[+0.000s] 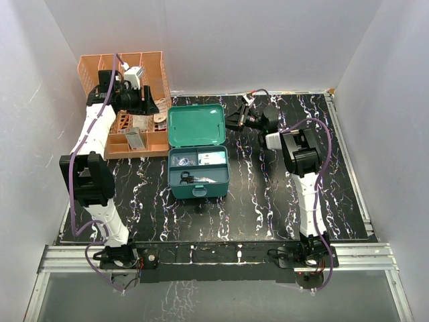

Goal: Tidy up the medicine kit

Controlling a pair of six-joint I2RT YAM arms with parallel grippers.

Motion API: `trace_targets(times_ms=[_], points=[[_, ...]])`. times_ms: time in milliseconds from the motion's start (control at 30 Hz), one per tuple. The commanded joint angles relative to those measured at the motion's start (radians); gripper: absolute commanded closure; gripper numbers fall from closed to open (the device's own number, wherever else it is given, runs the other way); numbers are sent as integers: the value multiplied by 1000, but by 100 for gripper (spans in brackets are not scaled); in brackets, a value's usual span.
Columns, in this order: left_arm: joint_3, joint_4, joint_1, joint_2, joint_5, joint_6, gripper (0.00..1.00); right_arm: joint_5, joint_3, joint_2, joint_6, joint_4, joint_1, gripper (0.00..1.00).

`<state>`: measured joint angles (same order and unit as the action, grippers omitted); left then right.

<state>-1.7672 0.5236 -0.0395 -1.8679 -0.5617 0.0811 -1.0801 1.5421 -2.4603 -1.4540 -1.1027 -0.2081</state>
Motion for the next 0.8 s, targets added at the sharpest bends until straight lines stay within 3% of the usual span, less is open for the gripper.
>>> trace_targets(times_ms=[0, 767], points=[[6, -1, -13, 64, -27, -11, 44, -54, -12, 67, -106, -220, -7, 100], [72, 6, -66, 159, -36, 6, 44, -154, -343, 407, -102, -349, -67, 100]])
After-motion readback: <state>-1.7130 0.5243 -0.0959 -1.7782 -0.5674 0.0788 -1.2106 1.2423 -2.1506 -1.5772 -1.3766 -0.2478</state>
